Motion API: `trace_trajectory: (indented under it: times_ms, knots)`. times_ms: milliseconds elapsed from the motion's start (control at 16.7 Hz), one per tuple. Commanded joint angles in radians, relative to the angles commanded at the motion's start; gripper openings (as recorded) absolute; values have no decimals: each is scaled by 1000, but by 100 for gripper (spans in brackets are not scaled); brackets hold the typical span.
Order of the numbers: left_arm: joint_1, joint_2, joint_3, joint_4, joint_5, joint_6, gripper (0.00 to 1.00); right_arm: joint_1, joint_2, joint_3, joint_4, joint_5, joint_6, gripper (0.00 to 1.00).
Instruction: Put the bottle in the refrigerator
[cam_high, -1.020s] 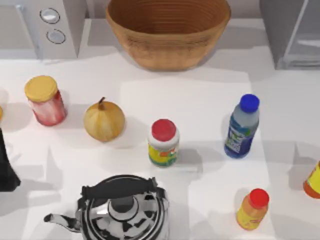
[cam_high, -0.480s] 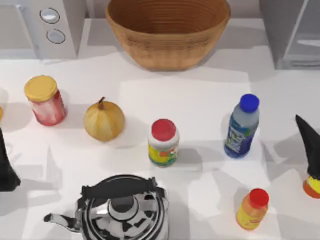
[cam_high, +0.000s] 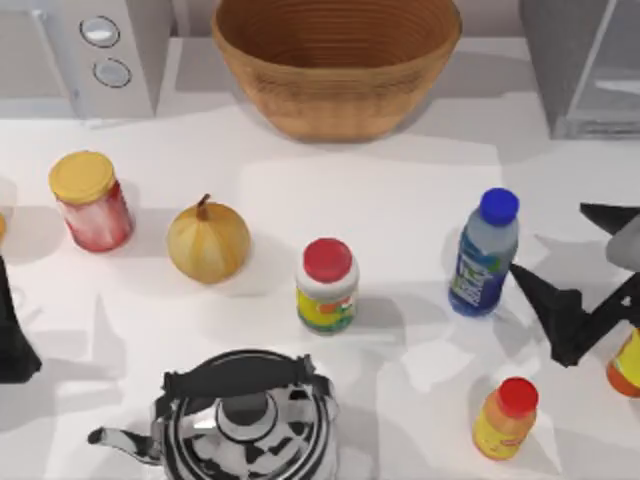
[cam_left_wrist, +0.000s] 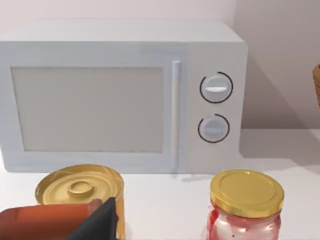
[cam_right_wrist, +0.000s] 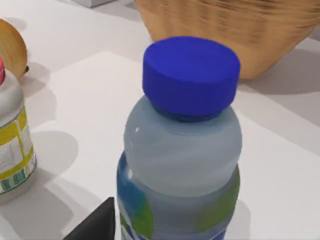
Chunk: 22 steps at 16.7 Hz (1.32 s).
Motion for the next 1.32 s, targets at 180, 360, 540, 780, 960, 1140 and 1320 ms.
trace_trajectory:
  times_ms: [180, 360, 540, 780, 960, 1140, 1320]
  knots:
    - [0, 0, 0, 0, 0, 0, 100, 16, 139, 0, 83, -41, -2, 100]
    - [0, 0, 0, 0, 0, 0, 100, 20, 187, -3, 111, -57, -3, 100]
    - [0, 0, 0, 0, 0, 0, 100, 20, 187, -3, 111, -57, -3, 100]
    - [0, 0, 0, 0, 0, 0, 100, 35, 181, 26, 90, -39, 9, 100]
    - [0, 0, 0, 0, 0, 0, 100, 89, 212, 91, 70, 7, 32, 100]
    - [0, 0, 0, 0, 0, 0, 100, 137, 296, 148, 96, 50, 47, 100]
    - [0, 0, 0, 0, 0, 0, 100, 149, 391, 178, 159, 64, 49, 100]
